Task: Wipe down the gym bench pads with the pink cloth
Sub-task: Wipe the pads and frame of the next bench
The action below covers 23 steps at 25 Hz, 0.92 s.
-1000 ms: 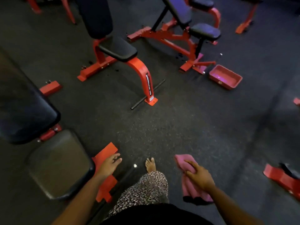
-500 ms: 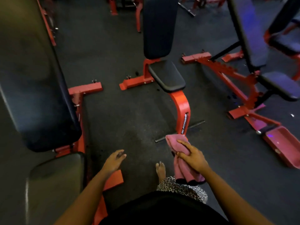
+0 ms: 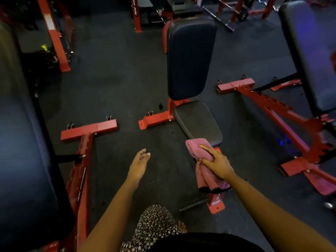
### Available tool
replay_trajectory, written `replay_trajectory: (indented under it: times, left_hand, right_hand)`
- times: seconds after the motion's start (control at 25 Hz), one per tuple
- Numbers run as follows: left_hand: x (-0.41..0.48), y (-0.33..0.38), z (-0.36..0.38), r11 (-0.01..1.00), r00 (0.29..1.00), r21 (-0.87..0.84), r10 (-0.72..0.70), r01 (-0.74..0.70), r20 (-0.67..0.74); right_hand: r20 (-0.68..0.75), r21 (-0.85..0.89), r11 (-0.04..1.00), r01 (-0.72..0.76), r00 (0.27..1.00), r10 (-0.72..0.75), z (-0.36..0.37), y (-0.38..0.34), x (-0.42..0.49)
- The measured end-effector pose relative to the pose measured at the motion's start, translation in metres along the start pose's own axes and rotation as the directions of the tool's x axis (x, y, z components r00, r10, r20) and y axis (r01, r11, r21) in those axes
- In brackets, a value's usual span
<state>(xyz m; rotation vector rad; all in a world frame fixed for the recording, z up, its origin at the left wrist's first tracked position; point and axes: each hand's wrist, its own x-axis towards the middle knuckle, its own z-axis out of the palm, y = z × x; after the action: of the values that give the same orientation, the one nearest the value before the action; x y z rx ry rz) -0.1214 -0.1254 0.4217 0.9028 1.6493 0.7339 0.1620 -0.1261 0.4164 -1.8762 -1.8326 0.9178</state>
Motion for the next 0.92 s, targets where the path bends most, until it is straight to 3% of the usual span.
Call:
replay_trajectory:
  times: [0.2,0.56,0.72,0.92]
  left_hand:
    - [0.137,0.054,0.05,0.997,0.995,-0.051,-0.06,0.065,0.081]
    - [0.361,0.066,0.141,0.944,0.924,-0.055,-0.304,0.325,0.232]
    - [0.415,0.067,0.18,0.927,0.92,-0.144,-0.306,0.346,0.243]
    - [0.468,0.041,0.23,0.873,0.932,-0.329,-0.315,0.359,0.181]
  right_hand:
    - [0.011,-0.067,0.996,-0.055,0.998,0.056,-0.014,0.001,0.123]
    - [0.011,-0.147,0.925,-0.349,0.935,0.355,0.006,0.036,0.303]
    - [-0.041,-0.228,0.918,-0.324,0.945,0.323,0.023,0.056,0.356]
    - [-0.157,-0.458,0.871,-0.18,0.98,0.12,0.073,0.088,0.421]
